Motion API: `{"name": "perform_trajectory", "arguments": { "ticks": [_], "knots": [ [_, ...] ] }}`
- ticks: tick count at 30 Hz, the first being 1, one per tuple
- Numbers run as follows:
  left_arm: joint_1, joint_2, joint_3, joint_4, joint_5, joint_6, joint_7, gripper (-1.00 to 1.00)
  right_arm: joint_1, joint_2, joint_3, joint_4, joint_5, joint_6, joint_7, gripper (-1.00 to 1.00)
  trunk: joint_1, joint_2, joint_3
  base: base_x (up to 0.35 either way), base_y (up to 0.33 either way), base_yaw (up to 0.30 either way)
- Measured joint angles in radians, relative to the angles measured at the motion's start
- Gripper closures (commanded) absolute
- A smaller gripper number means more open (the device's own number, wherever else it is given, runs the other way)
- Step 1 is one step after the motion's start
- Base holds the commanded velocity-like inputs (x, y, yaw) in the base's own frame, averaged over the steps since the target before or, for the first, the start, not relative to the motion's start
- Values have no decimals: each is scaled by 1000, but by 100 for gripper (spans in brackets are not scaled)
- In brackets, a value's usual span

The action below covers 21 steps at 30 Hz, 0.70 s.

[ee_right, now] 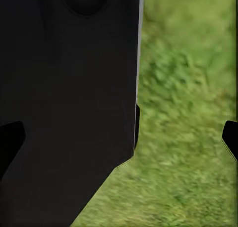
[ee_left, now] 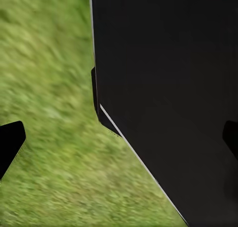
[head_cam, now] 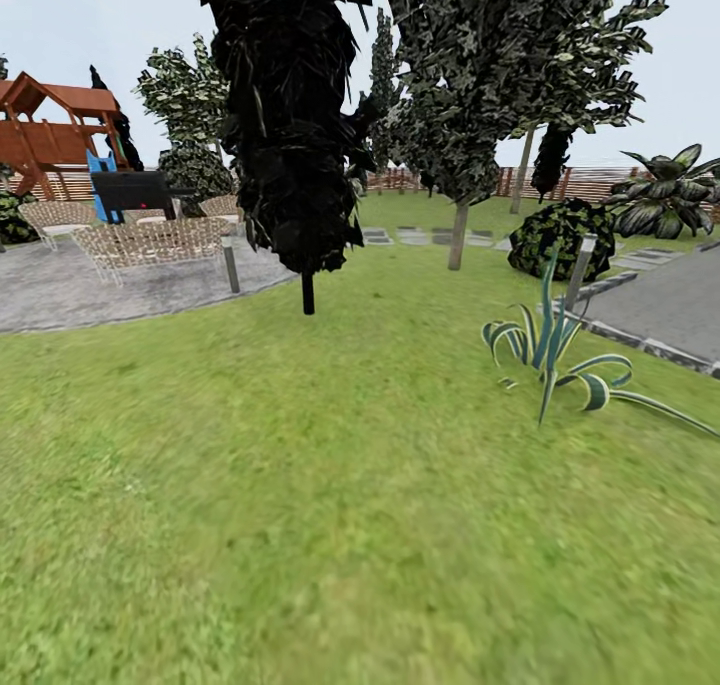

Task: Take the three Easter eggs out of the wicker basket on the lawn in the garden, then place them on the lawn next to a single tree (choose any tree) so that all three eggs are next to the same tree and none are left in the basket.

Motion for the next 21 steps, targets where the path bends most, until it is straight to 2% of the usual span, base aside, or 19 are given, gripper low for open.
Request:
{"name": "perform_trajectory", "arguments": {
  "ticks": [21],
  "knots": [
    [0,0,0,0,0,0,0,-100,0,0,0,0,-4,0,-2,-100,0,0,0,330,0,17]
  ]
}}
